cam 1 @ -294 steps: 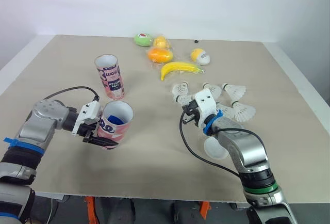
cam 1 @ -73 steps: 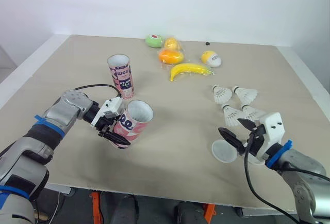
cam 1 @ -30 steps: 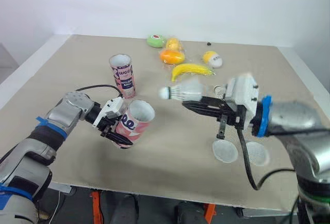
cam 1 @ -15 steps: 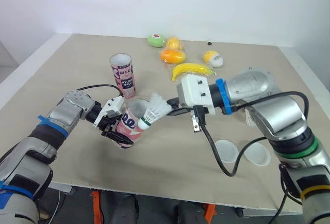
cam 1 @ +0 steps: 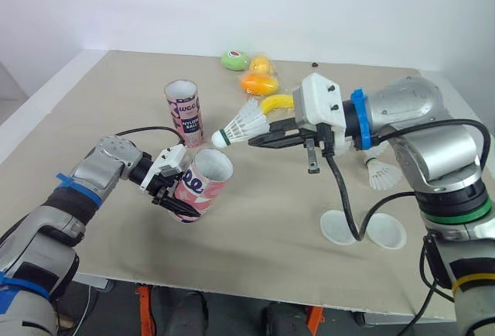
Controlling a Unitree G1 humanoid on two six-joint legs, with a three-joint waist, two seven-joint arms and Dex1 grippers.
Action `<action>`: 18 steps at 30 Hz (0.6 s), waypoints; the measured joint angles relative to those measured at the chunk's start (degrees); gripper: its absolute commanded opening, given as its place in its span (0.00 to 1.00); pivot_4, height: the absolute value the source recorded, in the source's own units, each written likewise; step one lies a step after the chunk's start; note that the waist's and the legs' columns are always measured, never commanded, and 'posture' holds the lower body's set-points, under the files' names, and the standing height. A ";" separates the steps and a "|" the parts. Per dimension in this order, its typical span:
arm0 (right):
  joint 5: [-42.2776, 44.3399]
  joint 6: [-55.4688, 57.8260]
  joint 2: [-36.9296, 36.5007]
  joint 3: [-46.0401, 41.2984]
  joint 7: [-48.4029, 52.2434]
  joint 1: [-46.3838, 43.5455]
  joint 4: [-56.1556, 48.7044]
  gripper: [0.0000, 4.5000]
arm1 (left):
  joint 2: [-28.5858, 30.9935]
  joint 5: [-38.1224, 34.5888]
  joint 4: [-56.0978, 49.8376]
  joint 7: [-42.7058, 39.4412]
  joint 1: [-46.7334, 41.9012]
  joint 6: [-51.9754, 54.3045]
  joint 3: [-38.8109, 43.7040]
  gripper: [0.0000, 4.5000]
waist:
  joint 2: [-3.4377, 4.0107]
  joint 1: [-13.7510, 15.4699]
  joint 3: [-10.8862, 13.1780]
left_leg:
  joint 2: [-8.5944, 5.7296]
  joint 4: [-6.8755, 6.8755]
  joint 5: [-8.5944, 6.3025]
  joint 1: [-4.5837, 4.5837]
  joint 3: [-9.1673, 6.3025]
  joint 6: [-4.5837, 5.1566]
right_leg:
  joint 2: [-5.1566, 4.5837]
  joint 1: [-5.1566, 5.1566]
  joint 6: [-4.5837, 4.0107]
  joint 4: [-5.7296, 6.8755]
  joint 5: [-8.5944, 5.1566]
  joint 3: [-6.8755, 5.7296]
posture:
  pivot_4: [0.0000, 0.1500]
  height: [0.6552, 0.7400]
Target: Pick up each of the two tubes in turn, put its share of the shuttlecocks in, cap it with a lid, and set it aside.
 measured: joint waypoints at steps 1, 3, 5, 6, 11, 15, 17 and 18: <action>-0.32 -0.01 0.37 0.70 0.23 0.00 -0.19 0.00 | -0.01 0.00 0.00 0.00 0.00 -0.01 -0.01 0.68 | 0.00 0.00 0.00 | 0.00 0.00 0.00 0.00 -0.01 0.00 | 0.00 -0.01 0.00 0.00 0.00 0.00 | 1.00 0.74; -1.22 -0.15 0.67 2.15 0.53 -0.07 -0.29 0.00 | -0.02 0.00 0.01 0.00 -0.03 -0.02 -0.05 0.68 | 0.00 0.00 0.00 | 0.00 0.00 0.00 0.00 -0.01 0.00 | 0.00 0.00 0.00 0.00 0.00 -0.01 | 1.00 0.74; -3.83 -0.87 1.90 5.45 1.46 -0.74 0.36 0.00 | -0.03 0.01 0.09 0.00 -0.09 -0.05 -0.08 0.68 | 0.00 0.00 0.00 | 0.00 0.01 0.00 0.00 0.01 0.00 | 0.00 -0.02 0.02 0.00 -0.01 0.00 | 1.00 0.74; -4.49 -1.16 2.44 6.50 1.78 -1.16 0.75 0.00 | -0.07 0.04 0.09 0.00 -0.14 -0.05 -0.10 0.68 | 0.00 0.00 0.00 | 0.00 0.01 0.00 0.00 0.01 0.00 | 0.00 -0.01 0.02 0.00 -0.01 0.00 | 1.00 0.74; -5.91 -0.76 5.44 8.66 3.75 -4.70 3.60 0.28 | -0.11 0.02 0.18 0.00 -0.19 -0.10 -0.12 0.68 | 0.01 0.02 0.01 | 0.00 0.01 0.00 -0.01 0.02 0.00 | 0.00 -0.01 0.02 0.00 0.00 0.00 | 1.00 0.74; -2.19 1.63 8.21 6.50 4.28 -6.08 3.84 0.68 | -0.13 0.03 0.18 0.00 -0.20 -0.12 -0.15 0.68 | 0.00 0.03 0.00 | 0.00 0.01 0.00 -0.01 0.00 0.00 | 0.00 0.01 0.01 0.01 0.01 -0.01 | 1.00 0.74; 1.47 3.89 9.45 3.67 4.19 -6.53 3.86 0.86 | -0.25 0.08 0.31 0.00 -0.40 -0.26 -0.37 0.68 | 0.00 0.05 0.00 | -0.01 0.02 0.00 -0.01 -0.02 0.00 | 0.00 0.05 -0.01 0.02 0.04 -0.02 | 1.00 0.74; 2.56 4.56 9.49 2.84 4.20 -6.60 3.88 0.86 | -0.28 0.08 0.39 0.00 -0.55 -0.34 -0.55 0.68 | 0.00 0.05 0.00 | -0.01 0.03 0.00 -0.01 -0.01 0.00 | 0.00 0.05 -0.02 0.02 0.04 -0.01 | 1.00 0.74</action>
